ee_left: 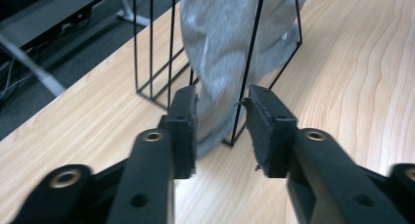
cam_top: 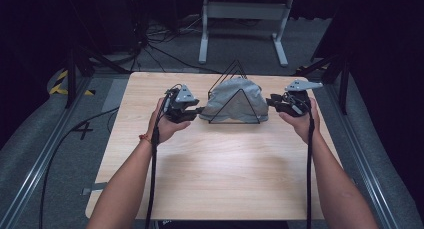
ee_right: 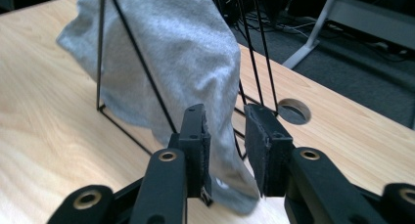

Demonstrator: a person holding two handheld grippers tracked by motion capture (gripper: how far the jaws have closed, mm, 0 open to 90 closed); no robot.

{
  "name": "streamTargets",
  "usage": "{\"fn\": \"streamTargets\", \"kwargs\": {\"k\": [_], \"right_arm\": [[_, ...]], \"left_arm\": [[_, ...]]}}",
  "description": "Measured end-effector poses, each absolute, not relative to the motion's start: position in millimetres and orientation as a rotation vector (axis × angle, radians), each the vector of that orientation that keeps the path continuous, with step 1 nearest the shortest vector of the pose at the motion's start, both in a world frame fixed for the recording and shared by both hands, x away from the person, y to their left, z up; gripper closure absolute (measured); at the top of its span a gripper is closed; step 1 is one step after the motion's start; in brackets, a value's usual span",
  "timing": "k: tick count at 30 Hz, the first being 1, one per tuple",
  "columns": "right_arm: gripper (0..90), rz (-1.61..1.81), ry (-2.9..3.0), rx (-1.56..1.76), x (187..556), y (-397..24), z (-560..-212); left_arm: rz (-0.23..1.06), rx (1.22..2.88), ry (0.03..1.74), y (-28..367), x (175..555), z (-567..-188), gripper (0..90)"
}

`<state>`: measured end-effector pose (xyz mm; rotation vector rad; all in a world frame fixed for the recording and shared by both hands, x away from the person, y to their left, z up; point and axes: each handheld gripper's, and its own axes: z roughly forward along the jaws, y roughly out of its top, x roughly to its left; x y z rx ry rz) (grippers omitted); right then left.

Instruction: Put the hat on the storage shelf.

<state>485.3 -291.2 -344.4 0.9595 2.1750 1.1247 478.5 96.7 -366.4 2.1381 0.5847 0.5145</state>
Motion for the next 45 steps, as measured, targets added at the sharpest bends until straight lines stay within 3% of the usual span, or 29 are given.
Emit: {"fn": "streamTargets", "kwargs": {"k": [8, 18, 32, 36, 41, 45], "right_arm": [[61.0, 1.099, 2.216, 0.91, 458, -302, -339], [46.5, 0.995, 2.279, 0.887, 418, -320, -356], [35.6, 0.882, 2.279, 0.983, 362, -355, -408], [33.3, 0.897, 2.303, 1.008, 351, -365, -424], [31.5, 0.912, 2.292, 1.09, 343, -375, -444], [29.8, 0.909, 2.288, 1.122, 338, -382, -453]], "left_arm": [[0.535, 2.175, 0.59, 120, 452, -369, 52.9], [0.586, 2.262, 0.567, 151, 412, -388, 40.5], [0.461, 2.383, 0.611, 193, 375, -437, 24.8], [0.399, 2.371, 0.642, 200, 374, -446, 24.8], [0.473, 2.438, 0.605, 193, 371, -461, 25.8], [0.452, 2.395, 0.583, 191, 365, -466, 25.2]]}}
